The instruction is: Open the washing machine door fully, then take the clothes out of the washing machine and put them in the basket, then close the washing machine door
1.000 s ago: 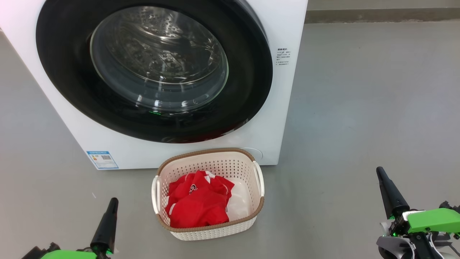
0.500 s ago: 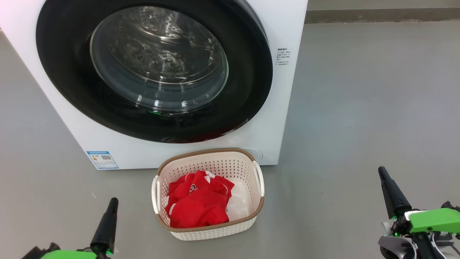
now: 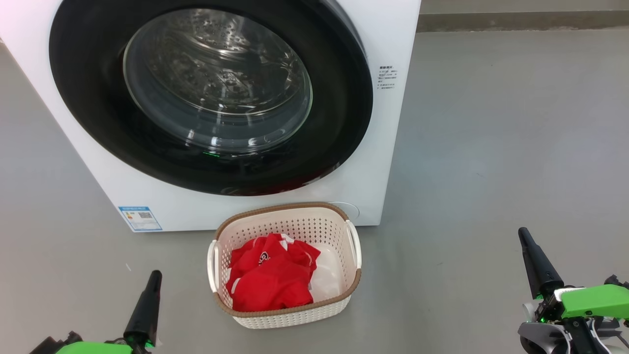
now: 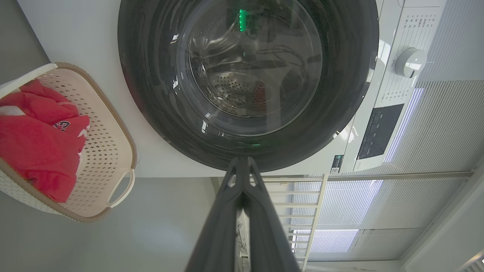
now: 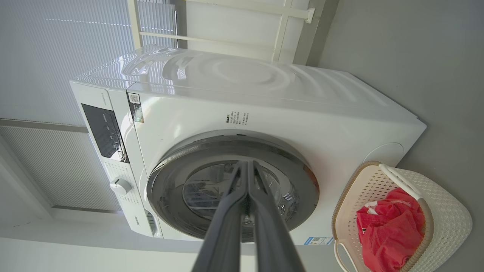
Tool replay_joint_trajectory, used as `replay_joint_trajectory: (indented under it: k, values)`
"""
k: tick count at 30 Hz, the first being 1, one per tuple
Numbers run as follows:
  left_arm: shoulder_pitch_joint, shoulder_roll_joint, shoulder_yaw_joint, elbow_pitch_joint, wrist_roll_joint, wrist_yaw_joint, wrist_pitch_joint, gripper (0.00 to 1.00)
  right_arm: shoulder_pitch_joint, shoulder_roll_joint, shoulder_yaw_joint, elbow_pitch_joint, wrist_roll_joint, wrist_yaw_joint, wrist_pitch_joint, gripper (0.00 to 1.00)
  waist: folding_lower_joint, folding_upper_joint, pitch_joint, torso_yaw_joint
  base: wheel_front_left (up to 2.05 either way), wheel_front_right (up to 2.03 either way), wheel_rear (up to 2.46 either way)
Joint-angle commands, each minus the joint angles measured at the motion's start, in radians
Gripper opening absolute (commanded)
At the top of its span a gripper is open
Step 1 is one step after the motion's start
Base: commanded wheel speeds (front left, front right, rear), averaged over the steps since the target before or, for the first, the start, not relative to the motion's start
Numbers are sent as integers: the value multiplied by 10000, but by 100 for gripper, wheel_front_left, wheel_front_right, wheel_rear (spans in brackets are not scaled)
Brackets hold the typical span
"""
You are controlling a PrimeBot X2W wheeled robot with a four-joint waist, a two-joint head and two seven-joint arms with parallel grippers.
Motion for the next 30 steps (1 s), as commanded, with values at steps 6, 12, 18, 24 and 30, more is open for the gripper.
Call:
replay_joint_trajectory:
  k: [6,12,18,24,30]
  values:
    - [-412,185,259,-204,-69,-71,42,0,-414,-79,177,-241,-56,-6,72,0,0,0,0,0,0,0,0]
    - [-412,185,258,-204,-69,-71,42,0,-415,-67,161,-240,-70,-6,85,0,0,0,0,0,0,0,0]
    - [-412,185,258,-204,-69,-71,42,0,-416,-57,145,-239,-82,-6,97,0,0,0,0,0,0,0,0]
    - [-412,185,258,-204,-69,-71,42,0,-418,-47,131,-239,-94,-6,109,0,0,0,0,0,0,0,0]
    - [-412,185,258,-205,-69,-71,42,0,-419,-38,118,-238,-105,-6,119,0,0,0,0,0,0,0,0]
